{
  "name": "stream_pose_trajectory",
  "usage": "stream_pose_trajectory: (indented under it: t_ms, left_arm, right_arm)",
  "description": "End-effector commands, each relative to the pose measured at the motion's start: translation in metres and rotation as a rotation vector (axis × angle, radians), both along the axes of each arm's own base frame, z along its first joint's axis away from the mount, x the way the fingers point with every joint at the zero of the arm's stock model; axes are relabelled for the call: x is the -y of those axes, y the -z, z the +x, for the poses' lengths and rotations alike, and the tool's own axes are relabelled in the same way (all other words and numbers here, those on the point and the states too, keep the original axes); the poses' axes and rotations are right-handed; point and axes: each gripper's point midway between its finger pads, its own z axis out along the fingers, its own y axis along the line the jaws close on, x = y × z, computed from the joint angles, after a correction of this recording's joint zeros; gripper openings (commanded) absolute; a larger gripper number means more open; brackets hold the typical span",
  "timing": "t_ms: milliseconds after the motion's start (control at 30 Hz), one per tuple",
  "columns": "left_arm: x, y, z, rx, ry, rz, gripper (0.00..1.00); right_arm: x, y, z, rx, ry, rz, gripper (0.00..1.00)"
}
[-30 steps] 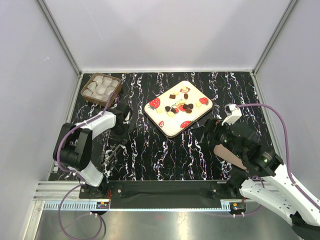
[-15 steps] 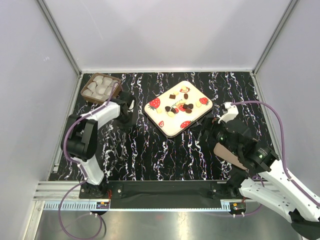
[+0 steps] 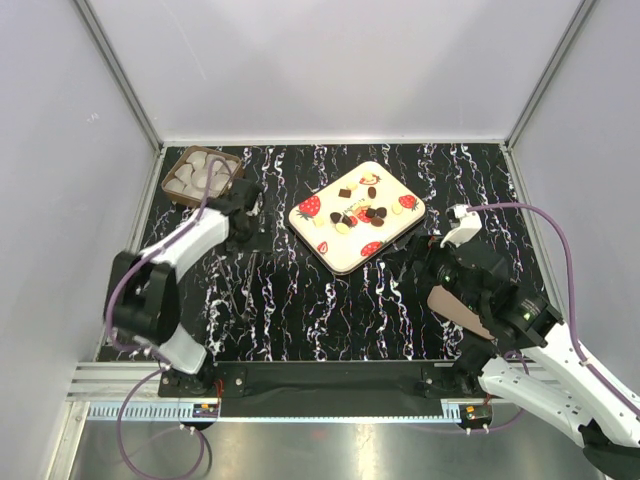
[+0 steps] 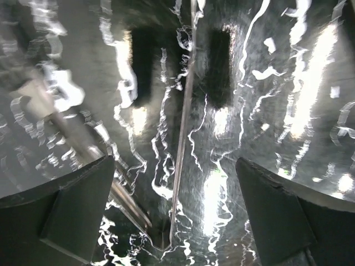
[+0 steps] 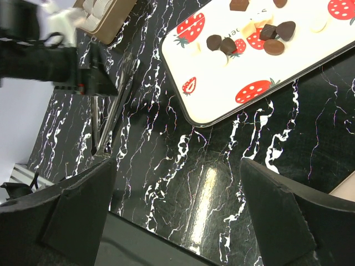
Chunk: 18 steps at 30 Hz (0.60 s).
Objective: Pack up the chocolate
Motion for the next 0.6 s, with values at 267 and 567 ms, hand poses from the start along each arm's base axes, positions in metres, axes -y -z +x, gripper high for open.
stream_pose_trajectory:
  t_ms: [267,567]
  left_arm:
    - [-0.029,-0.004,-0.02,0.235,-0.238,-0.035,0.99]
    - [-0.035,0.025,-0.027,0.229,-0.275,-0.042,0.99]
  right_arm:
    - [0.002,-0.017,-0.001,0.031,0.003,0.024,1.0]
    - [0.0,-0.015,-0.001,0.02,-0.001,0.02,1.0]
